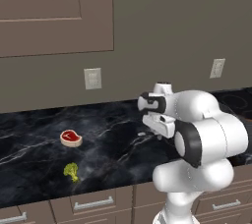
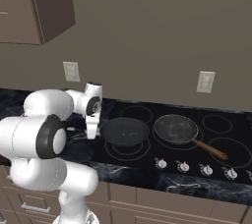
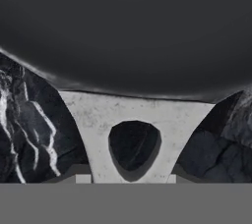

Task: Place both pans onto different burners. Then place the broccoli and the steak on different pans.

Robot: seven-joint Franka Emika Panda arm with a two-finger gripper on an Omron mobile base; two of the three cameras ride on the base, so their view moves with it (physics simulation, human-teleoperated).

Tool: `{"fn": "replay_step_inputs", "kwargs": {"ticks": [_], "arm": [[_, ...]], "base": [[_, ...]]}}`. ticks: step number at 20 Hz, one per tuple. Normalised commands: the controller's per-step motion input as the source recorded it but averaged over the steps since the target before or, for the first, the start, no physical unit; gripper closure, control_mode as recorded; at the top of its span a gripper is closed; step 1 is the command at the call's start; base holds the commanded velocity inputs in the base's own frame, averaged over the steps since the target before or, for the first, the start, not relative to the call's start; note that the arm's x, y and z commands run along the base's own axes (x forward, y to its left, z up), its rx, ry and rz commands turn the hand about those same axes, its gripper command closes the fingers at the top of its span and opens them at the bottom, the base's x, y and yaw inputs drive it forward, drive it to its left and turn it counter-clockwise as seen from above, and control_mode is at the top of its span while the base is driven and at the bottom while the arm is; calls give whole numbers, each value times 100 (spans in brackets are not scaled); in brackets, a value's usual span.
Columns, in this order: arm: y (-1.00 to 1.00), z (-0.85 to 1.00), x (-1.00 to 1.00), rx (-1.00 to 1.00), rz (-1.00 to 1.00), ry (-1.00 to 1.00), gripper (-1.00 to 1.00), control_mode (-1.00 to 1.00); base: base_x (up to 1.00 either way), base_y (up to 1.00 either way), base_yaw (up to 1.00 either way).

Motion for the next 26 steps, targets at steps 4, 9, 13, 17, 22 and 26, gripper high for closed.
{"fn": "replay_step_inputs", "kwargs": {"ticks": [4,9,13,17,22,26], "arm": [[0,-32,0,0,0,-2,100,-100],[0,-21,0,0,0,-1,100,-100],[0,-17,0,0,0,0,100,-100],[-4,-12,1,0,0,0,100,-100],[-11,-13,2,0,0,0,100,-100],[-19,-15,0,0,0,0,100,-100]], "base": [[0,0,0],[0,0,0],[0,0,0],[0,0,0],[0,0,0],[0,0,0]]}}
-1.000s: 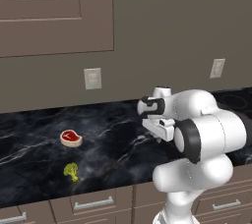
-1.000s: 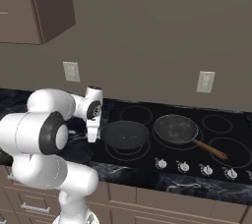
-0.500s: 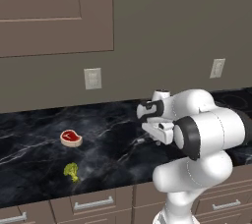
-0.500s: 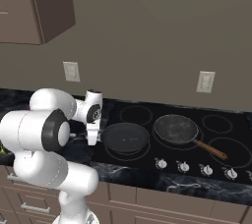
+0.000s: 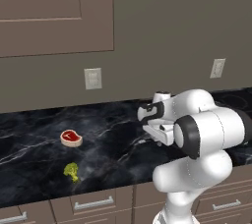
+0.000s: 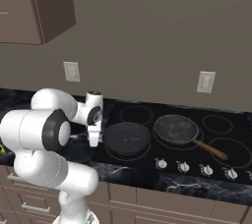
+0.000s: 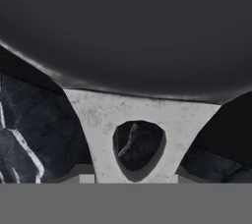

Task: Place both pans onto different burners. Then place the broccoli and the steak on different pans.

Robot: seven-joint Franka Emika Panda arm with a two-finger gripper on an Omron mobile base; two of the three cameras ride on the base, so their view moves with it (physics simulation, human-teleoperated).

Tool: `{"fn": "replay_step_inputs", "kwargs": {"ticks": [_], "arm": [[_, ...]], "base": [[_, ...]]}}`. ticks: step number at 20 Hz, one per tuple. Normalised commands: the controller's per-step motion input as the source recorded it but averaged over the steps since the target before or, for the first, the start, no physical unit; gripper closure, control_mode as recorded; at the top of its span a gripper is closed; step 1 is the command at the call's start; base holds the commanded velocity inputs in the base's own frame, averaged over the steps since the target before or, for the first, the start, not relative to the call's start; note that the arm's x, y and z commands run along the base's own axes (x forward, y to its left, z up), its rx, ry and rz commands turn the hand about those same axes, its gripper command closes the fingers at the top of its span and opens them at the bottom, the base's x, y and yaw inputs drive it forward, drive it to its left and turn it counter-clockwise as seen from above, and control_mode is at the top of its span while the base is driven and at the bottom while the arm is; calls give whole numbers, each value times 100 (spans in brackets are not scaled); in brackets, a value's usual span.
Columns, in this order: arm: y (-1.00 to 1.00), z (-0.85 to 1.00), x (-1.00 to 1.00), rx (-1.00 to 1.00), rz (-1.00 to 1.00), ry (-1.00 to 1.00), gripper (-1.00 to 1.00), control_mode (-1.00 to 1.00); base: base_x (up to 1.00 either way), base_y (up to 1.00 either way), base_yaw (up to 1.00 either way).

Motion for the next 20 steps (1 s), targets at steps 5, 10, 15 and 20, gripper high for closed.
{"fn": "replay_step_inputs", "kwargs": {"ticks": [5,10,15,20], "arm": [[-22,-1,0,2,0,0,100,-100],[-15,-1,0,0,0,0,100,-100],[-4,0,0,0,0,0,-100,-100],[0,0,0,0,0,0,-100,-100]], "base": [[0,0,0],[0,0,0],[0,0,0],[0,0,0]]}}
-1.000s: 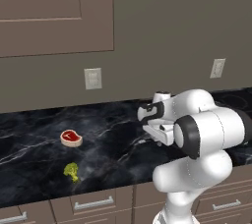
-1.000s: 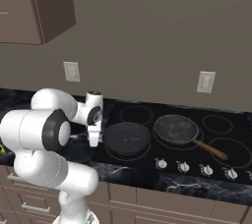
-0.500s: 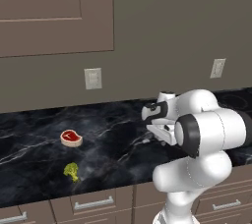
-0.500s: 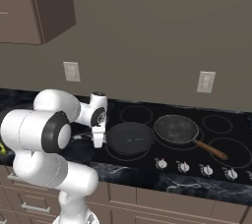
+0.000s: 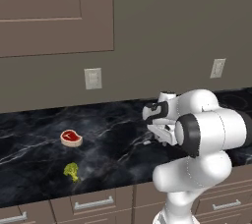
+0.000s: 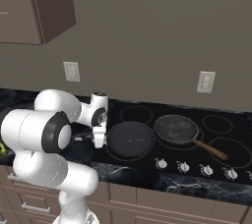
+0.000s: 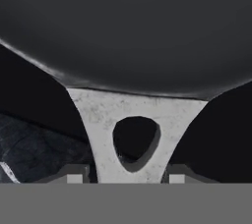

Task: Place both pans onto different burners. Then place the broccoli and the steak on different pans.

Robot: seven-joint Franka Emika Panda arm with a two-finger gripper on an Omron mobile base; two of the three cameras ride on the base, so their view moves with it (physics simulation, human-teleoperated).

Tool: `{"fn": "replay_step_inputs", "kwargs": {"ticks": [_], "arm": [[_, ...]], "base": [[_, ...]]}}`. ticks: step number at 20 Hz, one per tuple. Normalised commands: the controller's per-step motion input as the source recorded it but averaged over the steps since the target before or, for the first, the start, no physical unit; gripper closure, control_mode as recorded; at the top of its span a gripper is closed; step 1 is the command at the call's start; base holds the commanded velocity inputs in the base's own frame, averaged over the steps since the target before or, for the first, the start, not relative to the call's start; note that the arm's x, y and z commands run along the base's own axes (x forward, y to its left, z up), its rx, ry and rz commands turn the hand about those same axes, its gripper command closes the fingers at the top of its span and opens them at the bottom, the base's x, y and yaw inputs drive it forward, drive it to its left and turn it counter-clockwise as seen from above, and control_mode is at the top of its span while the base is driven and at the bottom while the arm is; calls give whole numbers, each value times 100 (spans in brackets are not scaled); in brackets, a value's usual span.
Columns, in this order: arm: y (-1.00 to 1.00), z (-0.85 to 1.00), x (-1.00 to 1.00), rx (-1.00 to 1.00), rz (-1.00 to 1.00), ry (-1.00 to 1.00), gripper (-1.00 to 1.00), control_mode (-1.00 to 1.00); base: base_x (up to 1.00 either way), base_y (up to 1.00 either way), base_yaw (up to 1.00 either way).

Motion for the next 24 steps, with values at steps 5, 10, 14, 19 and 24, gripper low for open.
{"fn": "replay_step_inputs", "kwargs": {"ticks": [5,10,14,19,24], "arm": [[0,0,0,0,0,0,-100,-100],[0,19,0,0,0,0,-100,-100],[0,50,0,0,0,0,-100,-100],[0,57,-1,0,0,0,-100,-100],[2,29,-1,-1,8,0,-100,-100]], "base": [[0,0,0],[0,0,0],[0,0,0],[0,0,0],[0,0,0]]}}
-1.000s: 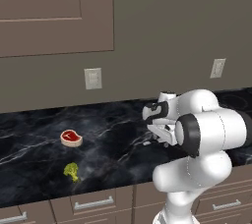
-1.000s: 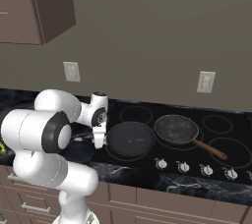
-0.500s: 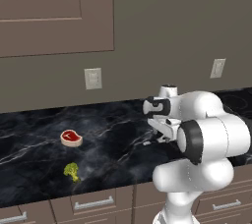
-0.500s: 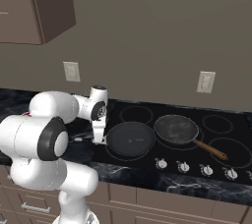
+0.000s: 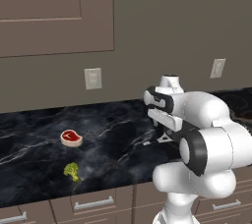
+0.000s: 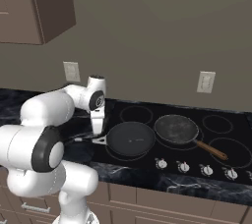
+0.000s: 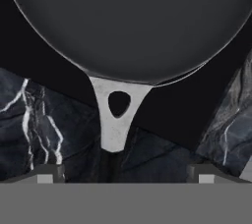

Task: Place both pans onto different burners. Then place the broccoli and the steak on different pans.

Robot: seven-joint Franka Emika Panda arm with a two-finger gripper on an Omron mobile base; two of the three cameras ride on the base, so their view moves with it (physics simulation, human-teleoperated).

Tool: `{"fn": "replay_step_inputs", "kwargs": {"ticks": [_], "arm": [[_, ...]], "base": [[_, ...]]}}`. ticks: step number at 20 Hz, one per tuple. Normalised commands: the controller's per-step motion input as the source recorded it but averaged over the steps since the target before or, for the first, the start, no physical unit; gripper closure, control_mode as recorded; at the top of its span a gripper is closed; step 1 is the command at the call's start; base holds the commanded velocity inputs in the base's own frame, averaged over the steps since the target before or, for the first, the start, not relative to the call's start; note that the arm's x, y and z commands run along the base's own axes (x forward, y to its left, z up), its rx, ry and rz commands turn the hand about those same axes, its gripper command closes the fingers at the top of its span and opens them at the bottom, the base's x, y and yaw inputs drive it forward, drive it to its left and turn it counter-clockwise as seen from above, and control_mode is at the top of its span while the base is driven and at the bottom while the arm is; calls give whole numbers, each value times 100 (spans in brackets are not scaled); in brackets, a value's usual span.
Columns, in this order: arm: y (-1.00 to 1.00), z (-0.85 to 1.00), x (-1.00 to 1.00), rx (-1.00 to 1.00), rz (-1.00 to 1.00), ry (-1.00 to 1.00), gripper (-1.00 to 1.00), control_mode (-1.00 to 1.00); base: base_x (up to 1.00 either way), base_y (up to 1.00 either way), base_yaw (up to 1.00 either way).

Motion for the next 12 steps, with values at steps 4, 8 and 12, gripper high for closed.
{"fn": "replay_step_inputs", "kwargs": {"ticks": [4,8,12], "arm": [[9,22,-8,-3,21,0,-100,-100],[14,24,-7,-3,21,0,-100,-100],[27,21,0,-2,23,0,-100,-100]], "base": [[0,0,0],[0,0,0],[0,0,0]]}}
